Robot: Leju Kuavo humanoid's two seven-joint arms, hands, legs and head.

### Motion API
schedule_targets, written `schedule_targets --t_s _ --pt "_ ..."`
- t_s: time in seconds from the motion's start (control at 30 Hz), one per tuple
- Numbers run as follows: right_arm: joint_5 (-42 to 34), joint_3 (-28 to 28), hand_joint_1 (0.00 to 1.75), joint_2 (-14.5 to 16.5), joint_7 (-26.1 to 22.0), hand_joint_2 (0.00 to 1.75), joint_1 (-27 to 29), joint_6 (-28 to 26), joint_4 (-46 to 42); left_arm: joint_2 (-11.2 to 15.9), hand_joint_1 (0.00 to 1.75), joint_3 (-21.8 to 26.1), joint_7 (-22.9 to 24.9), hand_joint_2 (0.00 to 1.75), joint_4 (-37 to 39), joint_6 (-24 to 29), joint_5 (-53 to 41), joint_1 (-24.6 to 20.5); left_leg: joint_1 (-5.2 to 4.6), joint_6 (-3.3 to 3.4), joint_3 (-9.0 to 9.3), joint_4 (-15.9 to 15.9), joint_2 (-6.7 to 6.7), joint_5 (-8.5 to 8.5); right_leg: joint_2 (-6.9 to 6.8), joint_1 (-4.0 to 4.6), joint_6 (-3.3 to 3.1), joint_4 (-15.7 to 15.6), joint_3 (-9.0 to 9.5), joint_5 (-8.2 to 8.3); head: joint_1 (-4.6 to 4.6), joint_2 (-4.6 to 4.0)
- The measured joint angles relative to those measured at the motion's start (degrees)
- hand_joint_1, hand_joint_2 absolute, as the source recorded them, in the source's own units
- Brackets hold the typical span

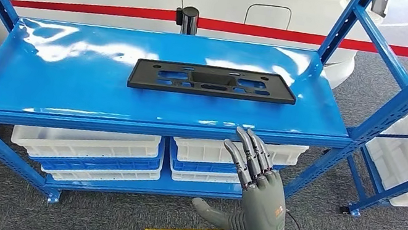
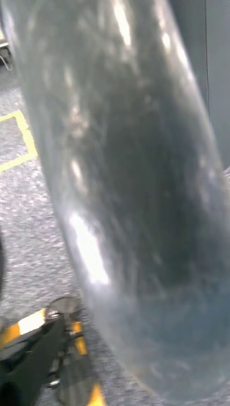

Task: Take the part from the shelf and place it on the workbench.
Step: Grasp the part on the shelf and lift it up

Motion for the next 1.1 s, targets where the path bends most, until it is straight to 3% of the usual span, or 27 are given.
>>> schedule_targets --t_s 0.03,0.07,0.1,0.17,0.23,0.3,0.37,0.43,0.5,0.53,0.57,0.6,0.67,0.7,0.77,0.83,0.9,0.93,1.03,1.07,1.1 --pt "-0.01 0.04 0.0 -0.16 0.09 1.75 0.01 0.05 0.0 0.01 0.0 -0.01 0.0 0.0 0.0 -0.01 0.0 0.01 -0.08 0.05 -0.01 0.0 -0.19 -0.03 0.0 0.0 0.11 2.52 -1.49 -0.56 -0.02 0.0" --pt "-0.02 0.09 0.0 -0.31 0.2 1.75 0.02 0.11 0.0 0.01 0.0 -0.01 0.0 0.0 0.0 -0.04 0.0 0.01 -0.14 0.08 0.03 0.01 -0.44 -0.06 0.0 0.01 0.42 2.84 -1.9 -0.18 0.0 0.0" --pt "-0.03 0.14 0.0 -0.43 0.28 1.75 0.01 0.2 0.0 -0.01 0.0 -0.02 0.0 0.0 0.0 -0.07 0.0 0.01 -0.17 0.08 0.12 0.01 -0.77 -0.08 0.04 0.02 0.82 0.49 -0.95 1.14 0.0 0.0" --pt "-0.06 0.21 0.0 -0.63 0.38 1.75 -0.02 0.33 0.0 -0.07 0.0 -0.01 0.0 0.0 0.0 -0.12 0.0 -0.02 -0.24 -0.02 0.3 0.03 -1.44 -0.14 0.53 0.13 1.24 -8.11 3.04 4.63 0.0 0.0" --pt "-0.07 0.33 0.0 -0.73 0.39 1.75 -0.06 0.38 -0.01 -0.12 0.0 -0.01 0.0 0.0 0.0 -0.13 0.0 -0.02 -0.42 -0.4 0.35 0.04 -1.98 -0.33 0.94 0.41 0.85 -13.59 5.66 6.47 -0.03 0.0" --pt "-0.07 0.45 0.0 -0.78 0.4 1.75 -0.1 0.4 -0.02 -0.13 0.0 -0.01 0.0 0.0 0.0 -0.14 0.0 0.05 -0.43 -1.06 0.34 -0.12 -2.24 -0.39 0.83 0.67 0.18 -14.27 6.12 6.77 -0.06 0.0" --pt "-0.07 0.51 0.0 -0.81 0.4 1.75 -0.12 0.4 -0.02 -0.01 0.0 -0.01 0.0 0.0 0.0 -0.14 0.0 0.13 -0.25 -1.71 0.16 0.49 -1.82 -0.79 0.51 0.23 -0.59 -14.6 6.57 7.05 -0.11 0.0" --pt "-0.08 0.56 0.0 -0.81 0.4 1.75 -0.11 0.42 -0.02 0.07 0.0 -0.01 0.0 0.0 0.0 -0.13 0.0 0.14 -0.11 -2.28 -1.64 4.8 -0.7 -3.3 0.02 -0.24 -1.29 -14.95 7.06 7.09 -0.2 0.0" --pt "-0.09 0.63 0.0 -0.82 0.4 1.75 -0.08 0.46 -0.02 0.02 0.0 -0.02 0.0 0.0 0.0 -0.13 0.0 0.13 0.02 -2.83 -5.54 12.66 0.1 -6.93 -0.47 -0.15 -1.66 -14.95 7.4 6.82 -0.24 0.0" --pt "-0.09 0.67 0.0 -0.83 0.41 1.75 -0.07 0.48 -0.02 0.02 0.0 -0.02 0.0 0.0 0.0 -0.13 0.0 0.13 0.09 -3.06 -7.18 15.65 0.22 -7.83 -0.7 -0.13 -1.77 -14.95 7.54 6.72 -0.22 0.0" --pt "-0.09 0.71 0.0 -0.84 0.42 1.75 -0.07 0.5 -0.02 0.04 0.0 -0.02 0.0 0.0 0.0 -0.13 0.0 0.16 0.19 -3.22 -7.82 16.51 0.33 -7.48 -0.9 -0.15 -1.78 -14.93 7.71 6.59 -0.23 0.0" --pt "-0.1 0.74 0.0 -0.84 0.46 1.75 -0.07 0.52 -0.02 0.08 0.0 -0.02 0.0 0.0 0.0 -0.13 0.0 0.19 0.31 -3.33 -7.14 14.78 0.48 -5.93 -1.06 -0.23 -1.68 -14.92 7.95 6.43 -0.24 0.0" --pt "-0.17 0.75 0.0 -0.84 0.61 1.75 -0.08 0.55 -0.02 0.19 0.0 -0.02 0.0 0.0 0.0 -0.13 0.0 0.22 0.57 -3.53 -3.28 6.86 1.47 -1.77 -1.33 -0.3 -1.13 -14.82 8.59 5.92 -0.25 0.0" --pt "-0.22 0.74 0.0 -0.87 0.72 1.75 -0.1 0.55 -0.02 0.18 0.0 -0.02 -0.01 0.0 0.0 -0.13 0.0 0.19 0.58 -3.48 -1.51 3.39 1.82 -0.47 -1.44 -0.15 -0.75 -14.7 8.76 5.62 -0.26 0.0" --pt "-0.28 0.71 0.0 -0.96 0.85 1.75 -0.14 0.56 -0.02 0.11 0.0 -0.02 -0.02 0.0 0.0 -0.13 0.0 0.07 0.37 -2.93 -0.17 0.56 1.94 0.0 -1.72 0.23 -0.1 -14.68 8.93 5.24 -0.21 0.0" --pt "-0.28 0.7 0.0 -1.03 0.89 1.75 -0.16 0.57 -0.03 0.1 0.0 -0.02 -0.02 0.0 0.0 -0.13 0.0 -0.01 0.15 -1.95 -0.34 0.41 1.19 0.06 -2.03 0.27 0.48 -14.92 9.05 5.18 -0.18 0.0" --pt "-0.3 0.69 0.0 -1.11 0.9 1.75 -0.19 0.57 -0.04 0.07 0.0 -0.02 -0.02 0.0 0.0 -0.13 0.0 -0.03 0.18 -1.01 -0.3 0.15 0.69 0.3 -1.72 0.16 0.82 -13.3 8.25 4.25 -0.15 0.0" --pt "-0.31 0.68 0.0 -1.19 0.9 1.75 -0.21 0.57 -0.05 0.08 0.0 -0.02 -0.02 0.0 0.0 -0.13 0.0 -0.04 0.25 -0.58 -0.24 0.03 0.44 0.38 -1.32 0.12 0.74 -10.68 6.88 3.03 -0.09 0.0" --pt "-0.33 0.67 0.0 -1.42 0.93 1.75 -0.21 0.58 -0.04 0.14 0.0 -0.02 -0.03 0.0 0.0 -0.13 0.0 -0.03 0.12 -0.04 -0.37 0.02 -0.46 0.29 -0.34 0.06 0.42 1.32 0.39 -1.26 -0.01 0.0" --pt "-0.33 0.67 0.0 -1.5 0.96 1.75 -0.2 0.6 -0.04 0.14 0.0 -0.02 -0.03 0.0 0.0 -0.13 -0.01 -0.02 0.08 -0.01 -0.36 0.03 -0.84 0.26 -0.25 0.06 0.65 3.1 -0.83 -1.46 -0.01 0.0" --pt "-0.33 0.66 0.0 -1.58 0.99 1.75 -0.2 0.62 -0.04 0.13 0.0 -0.02 -0.05 0.0 0.0 -0.14 -0.01 -0.02 0.06 -0.02 -0.29 0.03 -1.24 0.24 -0.2 0.06 1.07 2.23 -0.76 -0.57 -0.01 0.0"
